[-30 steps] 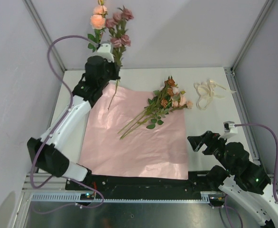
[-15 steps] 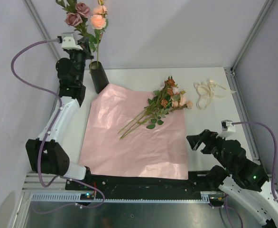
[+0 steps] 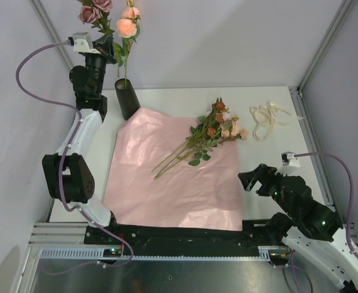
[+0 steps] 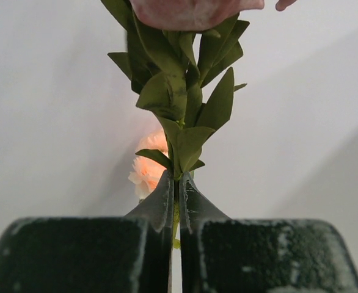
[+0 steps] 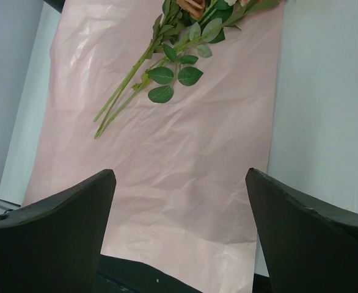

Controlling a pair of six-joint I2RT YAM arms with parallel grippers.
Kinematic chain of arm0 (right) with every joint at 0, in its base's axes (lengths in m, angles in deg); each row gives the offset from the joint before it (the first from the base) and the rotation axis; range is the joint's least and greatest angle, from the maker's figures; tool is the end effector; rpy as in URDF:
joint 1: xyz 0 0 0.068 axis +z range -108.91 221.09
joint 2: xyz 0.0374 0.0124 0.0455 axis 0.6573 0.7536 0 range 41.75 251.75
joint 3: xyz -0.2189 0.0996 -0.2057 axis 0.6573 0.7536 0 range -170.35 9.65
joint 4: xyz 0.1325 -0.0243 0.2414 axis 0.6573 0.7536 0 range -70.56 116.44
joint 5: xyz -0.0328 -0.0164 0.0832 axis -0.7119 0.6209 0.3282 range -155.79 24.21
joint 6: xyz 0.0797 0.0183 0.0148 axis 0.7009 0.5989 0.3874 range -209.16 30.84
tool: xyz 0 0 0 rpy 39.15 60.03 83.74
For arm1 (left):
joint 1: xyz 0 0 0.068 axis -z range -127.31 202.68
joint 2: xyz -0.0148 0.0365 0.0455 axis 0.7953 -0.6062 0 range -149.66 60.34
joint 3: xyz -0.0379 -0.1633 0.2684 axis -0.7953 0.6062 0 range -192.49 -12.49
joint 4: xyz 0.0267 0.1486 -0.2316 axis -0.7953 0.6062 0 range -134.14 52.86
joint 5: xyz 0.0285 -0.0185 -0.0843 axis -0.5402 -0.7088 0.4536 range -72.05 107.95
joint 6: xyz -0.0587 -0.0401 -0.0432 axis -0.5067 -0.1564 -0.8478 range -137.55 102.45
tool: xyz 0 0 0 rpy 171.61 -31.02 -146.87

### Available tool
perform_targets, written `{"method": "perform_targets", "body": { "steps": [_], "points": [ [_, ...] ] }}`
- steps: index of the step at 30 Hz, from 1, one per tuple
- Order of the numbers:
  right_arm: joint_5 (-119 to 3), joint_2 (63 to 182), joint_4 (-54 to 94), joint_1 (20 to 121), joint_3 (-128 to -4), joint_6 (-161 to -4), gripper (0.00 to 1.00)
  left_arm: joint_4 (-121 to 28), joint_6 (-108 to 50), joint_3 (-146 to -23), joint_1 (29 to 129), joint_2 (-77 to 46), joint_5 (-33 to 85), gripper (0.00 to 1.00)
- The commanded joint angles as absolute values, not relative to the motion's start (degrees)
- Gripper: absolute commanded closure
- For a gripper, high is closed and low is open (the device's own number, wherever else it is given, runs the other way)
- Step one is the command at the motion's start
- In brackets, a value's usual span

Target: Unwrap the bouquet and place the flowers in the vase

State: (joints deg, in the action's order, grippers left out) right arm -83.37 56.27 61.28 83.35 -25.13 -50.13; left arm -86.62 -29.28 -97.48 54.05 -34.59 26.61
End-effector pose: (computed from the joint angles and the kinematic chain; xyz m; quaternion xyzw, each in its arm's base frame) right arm 0.0726 0.0363 0.2849 0.0628 0.8194 0.2660 0.5039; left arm 0.4365 -0.0213 0.5137 0.0227 0.4834 -0.1358 0.8645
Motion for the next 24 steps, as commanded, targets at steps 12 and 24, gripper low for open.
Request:
{"method": "perform_targets", "body": {
  "steps": [12,24],
  "points": [
    [-84.2,57.7,59.5,83.6,-28.4,-51.3,0.06,-94.0,-35.0,-91.2,52.1,-40.8,25.7,0.91],
    [-83.5,58.0,59.3,83.6,-28.5,-51.3,0.06,-89.0,-32.7,-83.2,51.0,-37.0,20.8,0.38]
  ]
}}
